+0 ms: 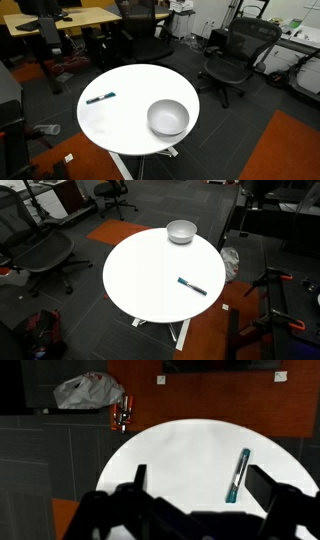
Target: Put the green marker in the grey bowl
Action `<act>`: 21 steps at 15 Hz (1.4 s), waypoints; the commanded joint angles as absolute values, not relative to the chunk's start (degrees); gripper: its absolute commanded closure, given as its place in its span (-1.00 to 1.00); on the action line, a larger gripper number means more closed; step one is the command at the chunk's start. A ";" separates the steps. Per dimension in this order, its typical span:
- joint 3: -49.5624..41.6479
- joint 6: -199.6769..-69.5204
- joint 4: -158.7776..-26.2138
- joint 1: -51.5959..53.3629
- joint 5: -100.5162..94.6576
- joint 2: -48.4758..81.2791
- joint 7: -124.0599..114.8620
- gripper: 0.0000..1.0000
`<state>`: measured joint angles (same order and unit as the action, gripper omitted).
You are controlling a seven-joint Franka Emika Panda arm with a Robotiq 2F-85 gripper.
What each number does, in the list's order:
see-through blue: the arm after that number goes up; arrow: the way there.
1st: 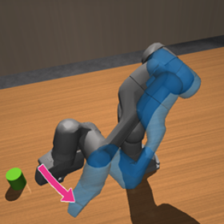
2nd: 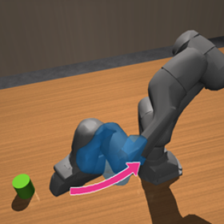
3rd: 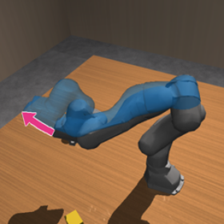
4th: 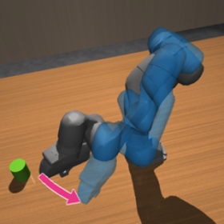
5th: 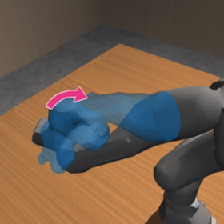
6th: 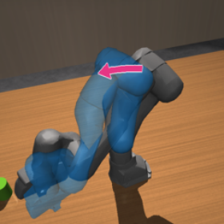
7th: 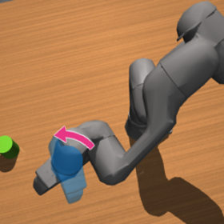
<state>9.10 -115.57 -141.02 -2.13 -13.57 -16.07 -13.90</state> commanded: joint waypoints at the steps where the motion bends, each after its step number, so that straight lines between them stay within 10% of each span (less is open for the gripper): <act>1: 7.89 -115.41 -140.94 -0.85 -13.90 -16.00 -14.19 -1.00; 21: 9.35 -140.82 -148.46 0.64 -11.42 -8.10 -28.80 -1.00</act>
